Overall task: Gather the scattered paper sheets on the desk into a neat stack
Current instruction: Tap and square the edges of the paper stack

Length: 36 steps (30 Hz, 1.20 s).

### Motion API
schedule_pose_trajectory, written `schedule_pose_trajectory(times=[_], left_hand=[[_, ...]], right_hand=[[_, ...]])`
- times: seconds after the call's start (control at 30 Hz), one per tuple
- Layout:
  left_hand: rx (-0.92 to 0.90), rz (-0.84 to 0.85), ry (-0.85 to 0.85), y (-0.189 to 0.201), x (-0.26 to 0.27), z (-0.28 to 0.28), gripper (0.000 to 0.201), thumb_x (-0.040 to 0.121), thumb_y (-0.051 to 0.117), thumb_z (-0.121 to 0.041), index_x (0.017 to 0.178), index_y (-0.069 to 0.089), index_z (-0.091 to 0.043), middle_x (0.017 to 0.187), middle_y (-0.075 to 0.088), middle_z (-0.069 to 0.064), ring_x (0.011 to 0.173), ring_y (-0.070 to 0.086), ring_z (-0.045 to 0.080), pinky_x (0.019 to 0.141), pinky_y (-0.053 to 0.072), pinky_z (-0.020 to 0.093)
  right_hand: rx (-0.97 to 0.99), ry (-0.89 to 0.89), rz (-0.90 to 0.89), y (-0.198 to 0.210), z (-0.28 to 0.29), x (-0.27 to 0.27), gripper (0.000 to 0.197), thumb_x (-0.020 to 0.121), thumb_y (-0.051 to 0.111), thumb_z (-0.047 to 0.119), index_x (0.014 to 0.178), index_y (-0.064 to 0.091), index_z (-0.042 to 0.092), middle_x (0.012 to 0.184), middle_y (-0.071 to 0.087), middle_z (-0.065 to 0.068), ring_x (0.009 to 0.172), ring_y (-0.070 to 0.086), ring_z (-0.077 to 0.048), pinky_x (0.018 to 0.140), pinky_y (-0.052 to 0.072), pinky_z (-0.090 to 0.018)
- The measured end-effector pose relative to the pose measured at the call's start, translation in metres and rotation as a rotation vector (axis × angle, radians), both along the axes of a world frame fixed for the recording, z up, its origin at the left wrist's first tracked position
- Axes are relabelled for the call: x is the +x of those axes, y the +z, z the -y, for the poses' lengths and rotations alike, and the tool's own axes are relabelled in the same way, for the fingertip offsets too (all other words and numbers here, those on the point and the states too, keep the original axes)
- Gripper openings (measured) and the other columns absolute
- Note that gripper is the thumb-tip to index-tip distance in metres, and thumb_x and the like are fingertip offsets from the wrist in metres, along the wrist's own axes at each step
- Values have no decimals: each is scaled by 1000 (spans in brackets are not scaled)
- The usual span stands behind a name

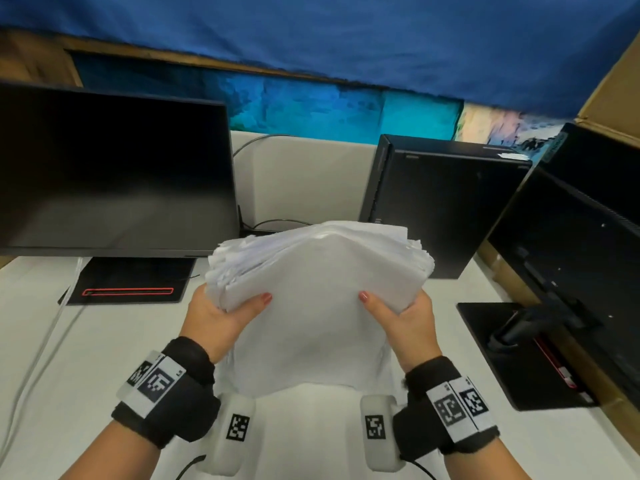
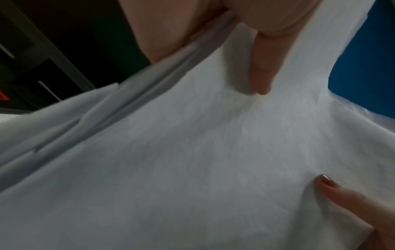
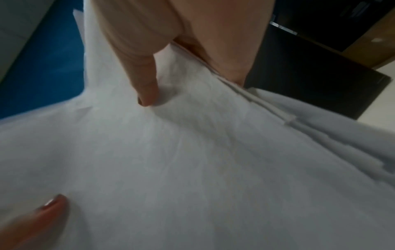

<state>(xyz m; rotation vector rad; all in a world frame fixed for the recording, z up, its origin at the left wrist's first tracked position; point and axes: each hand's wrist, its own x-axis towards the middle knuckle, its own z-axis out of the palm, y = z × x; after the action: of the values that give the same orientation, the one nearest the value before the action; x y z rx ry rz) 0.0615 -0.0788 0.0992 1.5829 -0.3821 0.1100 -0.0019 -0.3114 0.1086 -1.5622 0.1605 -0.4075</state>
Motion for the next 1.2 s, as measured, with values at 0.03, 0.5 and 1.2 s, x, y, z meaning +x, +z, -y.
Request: schedule_pose_trajectory(times=[0.03, 0.5, 1.2], left_hand=[[-17, -11, -10, -1, 1, -1, 44, 56, 86, -26, 84, 66, -52, 86, 70, -31, 86, 66, -5, 67, 53, 12], [26, -73, -58, -8, 4, -17, 104, 29, 84, -57, 120, 56, -15, 109, 69, 2, 100, 66, 15, 71, 54, 17], [22, -42, -9, 2, -1, -15, 98, 30, 75, -71, 113, 59, -22, 107, 68, 0, 96, 66, 13, 71, 55, 16]], right_hand=[[10, 3, 18, 3, -1, -1, 48, 65, 79, 19, 106, 56, 29, 102, 65, 7, 90, 67, -4, 70, 56, -18], [55, -405, 268, 52, -11, 8, 28, 86, 61, 21, 112, 51, 20, 77, 62, 18, 73, 58, 15, 91, 51, -29], [301, -247, 215, 61, 3, 15, 18, 81, 50, 8, 71, 60, 19, 86, 64, -4, 90, 61, -24, 82, 48, -41]])
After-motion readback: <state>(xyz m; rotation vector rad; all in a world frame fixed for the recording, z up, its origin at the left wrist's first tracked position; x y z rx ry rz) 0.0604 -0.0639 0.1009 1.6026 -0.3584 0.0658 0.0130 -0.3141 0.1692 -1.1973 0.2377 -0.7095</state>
